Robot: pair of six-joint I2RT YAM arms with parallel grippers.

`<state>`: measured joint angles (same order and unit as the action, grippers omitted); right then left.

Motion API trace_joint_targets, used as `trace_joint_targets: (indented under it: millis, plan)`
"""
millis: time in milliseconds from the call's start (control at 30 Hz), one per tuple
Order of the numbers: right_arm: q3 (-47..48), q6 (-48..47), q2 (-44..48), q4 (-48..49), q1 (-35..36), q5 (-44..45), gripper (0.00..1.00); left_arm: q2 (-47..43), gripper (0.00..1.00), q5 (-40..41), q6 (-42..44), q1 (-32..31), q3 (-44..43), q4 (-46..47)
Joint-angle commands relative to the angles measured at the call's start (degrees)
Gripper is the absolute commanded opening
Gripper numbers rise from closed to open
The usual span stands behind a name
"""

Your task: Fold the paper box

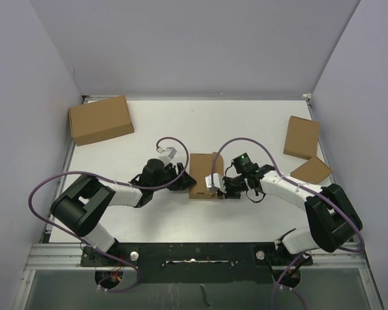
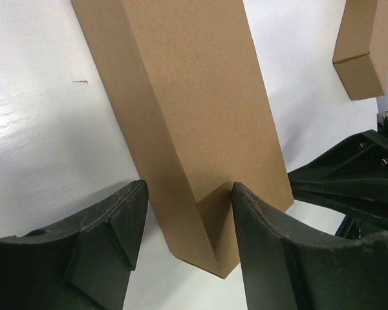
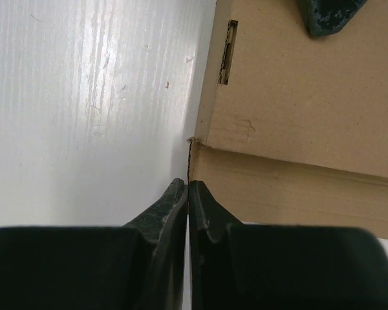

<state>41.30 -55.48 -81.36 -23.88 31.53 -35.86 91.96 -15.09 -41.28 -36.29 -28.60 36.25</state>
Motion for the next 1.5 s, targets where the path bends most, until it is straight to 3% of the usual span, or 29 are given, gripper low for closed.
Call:
trace_joint_targets:
  millis: [0,400,1467]
  plan:
    - [2.8,0.7,-0.4,-0.1,-0.6,-2.3,0.03,1.6,0.53,-0.6,0.8,0.0,-2.1,1.3]
    - [4.8,0.4,-3.9,-4.1,-1.7,-3.7,0.02,1.5,0.52,-1.4,0.4,1.4,-1.6,1.2]
    - [9.1,11.9,-6.7,-2.9,-2.6,-3.2,0.00,3.8,0.48,-3.9,0.8,1.5,-3.2,0.9]
